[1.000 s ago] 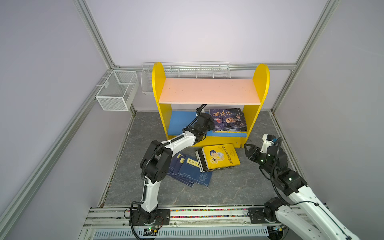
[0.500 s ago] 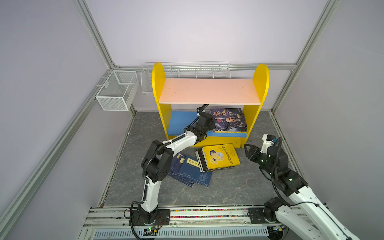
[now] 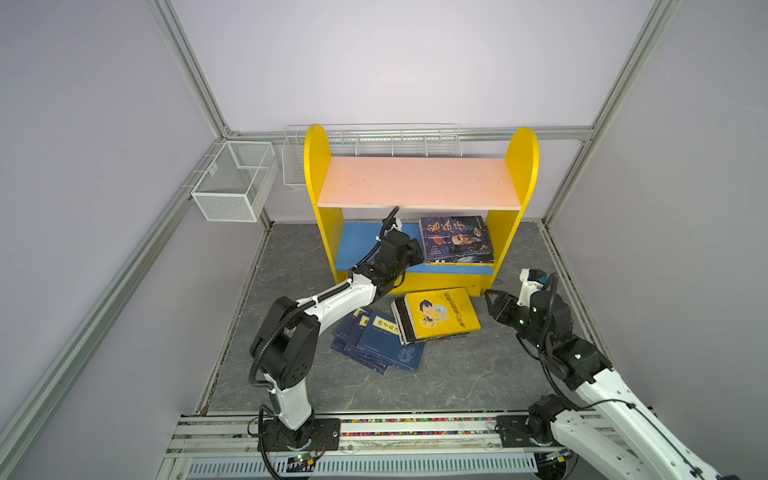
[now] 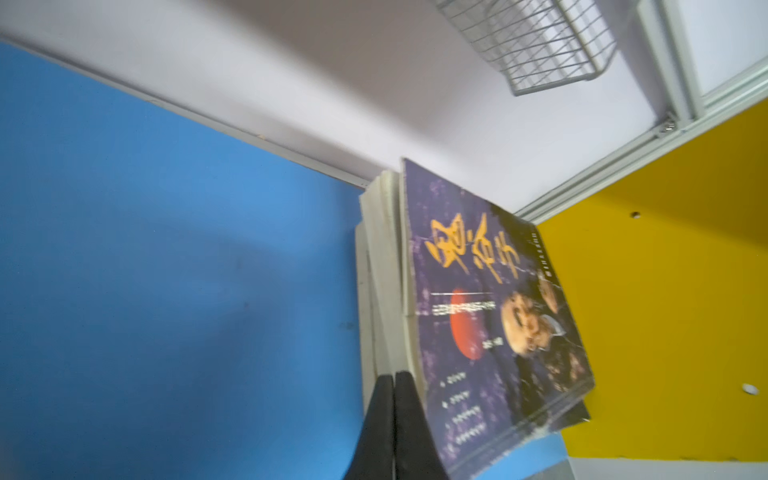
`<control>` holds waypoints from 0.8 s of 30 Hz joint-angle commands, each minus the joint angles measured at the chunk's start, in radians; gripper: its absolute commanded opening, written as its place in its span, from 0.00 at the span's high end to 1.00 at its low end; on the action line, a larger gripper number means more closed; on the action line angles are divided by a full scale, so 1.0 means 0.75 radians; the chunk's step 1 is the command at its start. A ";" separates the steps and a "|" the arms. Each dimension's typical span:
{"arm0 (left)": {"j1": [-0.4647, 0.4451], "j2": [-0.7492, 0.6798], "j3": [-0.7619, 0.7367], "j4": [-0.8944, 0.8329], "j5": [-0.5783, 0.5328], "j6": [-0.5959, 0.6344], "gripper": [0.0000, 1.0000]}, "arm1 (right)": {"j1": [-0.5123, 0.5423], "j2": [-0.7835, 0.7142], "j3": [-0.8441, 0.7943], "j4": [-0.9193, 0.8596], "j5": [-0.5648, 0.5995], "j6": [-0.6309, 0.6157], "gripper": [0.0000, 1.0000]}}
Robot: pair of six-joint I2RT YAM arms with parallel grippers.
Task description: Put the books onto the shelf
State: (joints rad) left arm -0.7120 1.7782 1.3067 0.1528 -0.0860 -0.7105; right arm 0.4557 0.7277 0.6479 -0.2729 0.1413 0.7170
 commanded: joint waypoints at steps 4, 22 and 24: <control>-0.004 0.019 0.062 0.073 0.204 0.016 0.85 | 0.018 0.028 0.020 0.024 0.000 -0.008 0.49; 0.000 0.228 0.266 -0.102 -0.025 0.002 0.54 | 0.021 -0.061 0.026 -0.054 0.045 -0.060 0.48; 0.001 0.221 0.260 -0.123 -0.066 -0.004 0.54 | 0.021 -0.055 0.022 -0.046 0.040 -0.056 0.48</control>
State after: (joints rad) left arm -0.7208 1.9266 1.4761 0.1310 -0.0788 -0.7136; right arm 0.4664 0.6914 0.6563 -0.3111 0.1608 0.6903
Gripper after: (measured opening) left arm 0.465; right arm 0.517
